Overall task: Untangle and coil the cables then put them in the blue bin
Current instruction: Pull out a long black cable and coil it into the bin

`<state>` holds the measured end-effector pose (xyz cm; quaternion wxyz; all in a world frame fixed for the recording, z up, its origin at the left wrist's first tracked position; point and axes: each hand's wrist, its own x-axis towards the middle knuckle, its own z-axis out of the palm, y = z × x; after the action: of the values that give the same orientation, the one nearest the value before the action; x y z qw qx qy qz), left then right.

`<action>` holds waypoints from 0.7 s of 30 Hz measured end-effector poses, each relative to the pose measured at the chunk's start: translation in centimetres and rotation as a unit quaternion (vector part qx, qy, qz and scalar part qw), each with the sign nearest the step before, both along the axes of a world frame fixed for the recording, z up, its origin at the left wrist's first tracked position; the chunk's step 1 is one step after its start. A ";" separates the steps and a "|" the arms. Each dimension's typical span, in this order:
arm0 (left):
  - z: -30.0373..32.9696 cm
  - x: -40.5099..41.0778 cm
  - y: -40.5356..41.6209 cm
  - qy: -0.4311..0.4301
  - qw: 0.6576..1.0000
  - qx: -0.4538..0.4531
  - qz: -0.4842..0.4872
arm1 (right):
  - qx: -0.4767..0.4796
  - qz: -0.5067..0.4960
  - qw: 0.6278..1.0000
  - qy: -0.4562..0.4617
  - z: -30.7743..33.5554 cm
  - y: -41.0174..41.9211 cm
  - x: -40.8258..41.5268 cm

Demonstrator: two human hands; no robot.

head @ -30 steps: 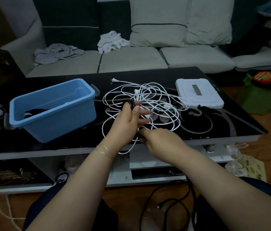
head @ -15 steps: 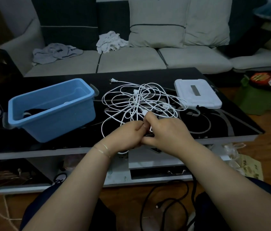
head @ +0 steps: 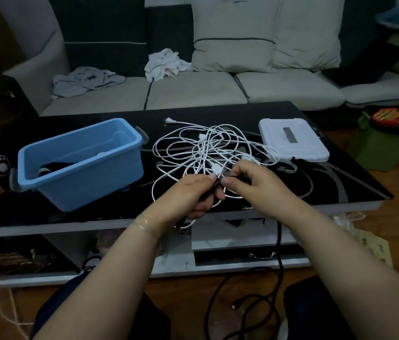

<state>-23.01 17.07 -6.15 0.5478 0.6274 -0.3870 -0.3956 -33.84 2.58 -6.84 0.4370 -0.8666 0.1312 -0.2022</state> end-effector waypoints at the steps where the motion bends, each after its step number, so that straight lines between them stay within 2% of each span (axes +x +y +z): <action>1: 0.1 0.0 0.0 0.013 1.000 -0.008 -0.002 | 0.015 0.000 1.000 -0.022 -0.2 0.2 0.1; 4: 0.3 -0.3 0.0 0.050 0.998 -0.019 -0.012 | 0.076 0.055 0.993 -0.075 -0.5 1.0 0.4; 7: 0.2 -0.5 -0.3 0.086 0.996 -0.034 0.004 | 0.135 0.107 0.982 -0.073 -0.9 1.7 0.7; 10: -0.3 -1.0 -0.8 0.102 0.992 -0.055 0.050 | 0.147 0.063 0.982 -0.099 -1.4 2.3 1.6; 14: -0.7 -1.5 -1.4 0.147 0.980 -0.095 0.091 | 0.050 -0.035 0.987 -0.152 -2.1 3.0 2.6; 18: -0.9 -1.3 -1.5 0.140 0.979 -0.114 0.096 | 0.165 -0.007 0.970 -0.178 -2.4 3.7 3.1; 21: -0.7 -0.9 -1.4 0.139 0.983 -0.088 0.083 | 0.160 -0.023 0.972 -0.168 -2.6 3.7 3.3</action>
<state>-23.89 15.68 -6.84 0.6800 0.5458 -0.2872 -0.3964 -30.49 6.29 -9.48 0.5812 -0.7355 0.1061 -0.3315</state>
